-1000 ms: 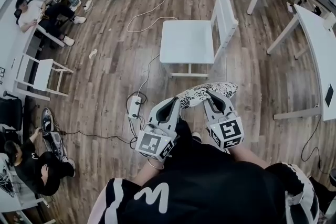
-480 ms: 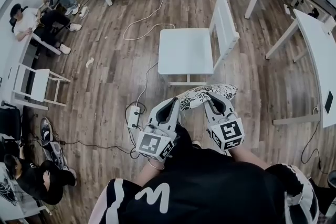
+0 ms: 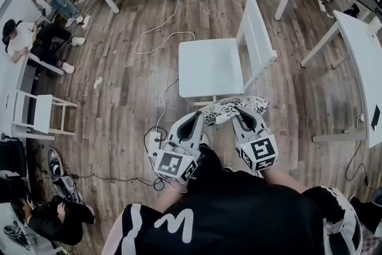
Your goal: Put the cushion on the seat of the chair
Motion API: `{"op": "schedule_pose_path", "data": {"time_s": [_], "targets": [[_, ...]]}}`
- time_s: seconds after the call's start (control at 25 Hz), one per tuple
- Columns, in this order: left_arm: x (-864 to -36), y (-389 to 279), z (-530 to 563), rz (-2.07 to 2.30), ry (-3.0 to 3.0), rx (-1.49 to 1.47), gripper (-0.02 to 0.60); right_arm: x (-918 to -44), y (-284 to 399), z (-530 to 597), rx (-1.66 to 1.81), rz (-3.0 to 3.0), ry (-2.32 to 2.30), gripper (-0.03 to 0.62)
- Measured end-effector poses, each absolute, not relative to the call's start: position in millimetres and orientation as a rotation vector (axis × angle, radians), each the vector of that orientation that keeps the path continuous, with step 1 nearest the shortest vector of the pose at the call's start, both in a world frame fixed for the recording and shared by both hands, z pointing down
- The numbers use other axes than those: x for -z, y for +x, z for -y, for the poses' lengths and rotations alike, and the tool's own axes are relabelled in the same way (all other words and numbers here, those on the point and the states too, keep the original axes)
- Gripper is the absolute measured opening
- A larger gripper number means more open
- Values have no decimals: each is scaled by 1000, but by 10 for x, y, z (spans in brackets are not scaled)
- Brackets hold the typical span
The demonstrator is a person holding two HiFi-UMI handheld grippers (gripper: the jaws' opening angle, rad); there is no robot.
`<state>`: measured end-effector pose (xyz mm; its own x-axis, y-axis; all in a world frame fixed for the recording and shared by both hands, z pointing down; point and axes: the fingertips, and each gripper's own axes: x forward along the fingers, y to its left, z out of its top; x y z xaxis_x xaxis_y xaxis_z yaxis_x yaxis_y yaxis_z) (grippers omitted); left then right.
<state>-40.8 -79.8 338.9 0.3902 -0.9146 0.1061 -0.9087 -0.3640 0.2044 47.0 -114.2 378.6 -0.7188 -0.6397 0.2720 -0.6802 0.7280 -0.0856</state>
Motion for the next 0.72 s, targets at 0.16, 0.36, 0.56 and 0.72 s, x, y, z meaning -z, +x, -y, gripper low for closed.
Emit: {"op": "schedule_pose_path", "data": {"time_s": [0.16,0.36,0.56,0.72], "targets": [[-3382,-587,1015,1599,2426,46,3,-3795,309,1342,-276,2695,1065,32],[-3367,-815,1251,1588,2437,46,3,-3782,103,1553,-275,2685,1082,32],[-3349,-1028,1471,1576,2452,56,3,-3787,-72,1735,-279,2677,1105,32],[-3367,-1164,1610,1547,2475,37,3,-3792,-230,1892,-289,2669,1133,32]]}}
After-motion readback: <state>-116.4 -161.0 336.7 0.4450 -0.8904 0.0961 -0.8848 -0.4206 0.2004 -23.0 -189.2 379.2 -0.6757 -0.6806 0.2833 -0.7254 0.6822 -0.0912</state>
